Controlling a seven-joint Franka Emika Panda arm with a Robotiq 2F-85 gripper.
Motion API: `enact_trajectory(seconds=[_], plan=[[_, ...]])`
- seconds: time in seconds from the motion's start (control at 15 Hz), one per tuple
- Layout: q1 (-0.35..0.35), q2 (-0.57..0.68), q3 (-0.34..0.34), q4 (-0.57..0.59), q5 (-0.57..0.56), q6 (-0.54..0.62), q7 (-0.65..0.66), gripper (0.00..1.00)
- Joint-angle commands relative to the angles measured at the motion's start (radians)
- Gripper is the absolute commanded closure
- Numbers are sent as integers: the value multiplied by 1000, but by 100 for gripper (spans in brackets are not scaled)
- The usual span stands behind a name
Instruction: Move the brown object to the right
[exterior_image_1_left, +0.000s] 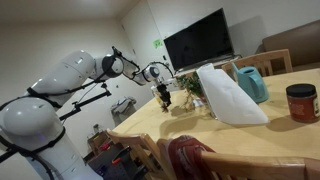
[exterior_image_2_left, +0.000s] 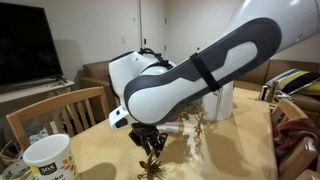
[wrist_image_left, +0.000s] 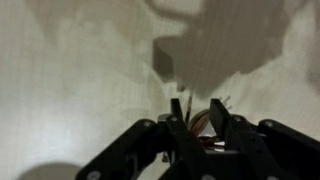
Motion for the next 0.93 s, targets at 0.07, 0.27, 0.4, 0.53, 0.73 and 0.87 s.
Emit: enact_trajectory(seconds=[0.07,0.27,0.4,0.53,0.73,0.87], plan=[[3,7,-6,16,-11,17,-4,97],[4,7,-7,16,-11,15,-4,89],[4,7,-6,16,-11,14,-4,81],[4,7,-6,16,-11,13,-4,97],[5,7,-8,16,-12,15,-1,99],[4,7,-6,16,-10,15,-1,99]])
